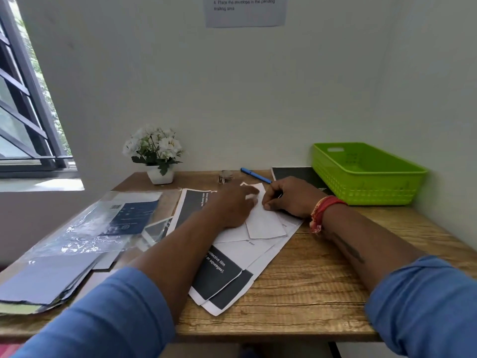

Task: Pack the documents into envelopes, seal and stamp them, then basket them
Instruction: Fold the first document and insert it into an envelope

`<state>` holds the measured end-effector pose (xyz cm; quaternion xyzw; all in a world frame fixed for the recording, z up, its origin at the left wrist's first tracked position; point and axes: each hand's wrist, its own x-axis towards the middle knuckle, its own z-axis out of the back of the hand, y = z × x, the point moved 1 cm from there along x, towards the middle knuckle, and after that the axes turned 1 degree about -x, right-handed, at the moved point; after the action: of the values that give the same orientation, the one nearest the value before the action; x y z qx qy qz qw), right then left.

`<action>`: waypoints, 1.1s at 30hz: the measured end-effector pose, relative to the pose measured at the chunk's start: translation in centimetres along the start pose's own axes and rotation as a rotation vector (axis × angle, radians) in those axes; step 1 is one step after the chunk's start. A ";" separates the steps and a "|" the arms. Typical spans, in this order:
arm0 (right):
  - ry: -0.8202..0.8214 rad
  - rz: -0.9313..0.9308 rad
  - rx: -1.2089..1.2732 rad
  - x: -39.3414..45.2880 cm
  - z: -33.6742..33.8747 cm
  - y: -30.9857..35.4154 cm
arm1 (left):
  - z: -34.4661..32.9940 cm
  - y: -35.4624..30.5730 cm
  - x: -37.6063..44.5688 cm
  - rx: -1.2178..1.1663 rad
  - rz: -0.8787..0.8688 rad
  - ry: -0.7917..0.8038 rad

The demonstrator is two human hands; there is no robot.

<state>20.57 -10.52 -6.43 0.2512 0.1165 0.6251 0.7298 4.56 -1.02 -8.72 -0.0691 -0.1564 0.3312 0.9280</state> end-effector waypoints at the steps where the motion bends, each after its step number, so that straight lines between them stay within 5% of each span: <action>1: 0.036 -0.007 -0.002 0.4 0.2 0.1 | 0.0 0.1 0.5 0.089 -0.015 0.096; 7: 0.081 -0.038 0.019 1.5 0.9 -0.3 | 0.7 0.2 2.7 0.193 0.000 0.341; 12: -0.021 -0.045 -0.150 2.3 0.2 -0.3 | 0.5 -0.3 2.2 0.261 -0.002 0.314; 33: 0.206 -0.056 -0.273 -0.1 1.8 1.5 | 0.0 -0.7 1.8 0.261 0.037 0.313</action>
<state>20.16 -10.87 -4.18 0.0812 0.1115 0.6371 0.7584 6.32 -0.44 -8.12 -0.0018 0.0352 0.3507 0.9358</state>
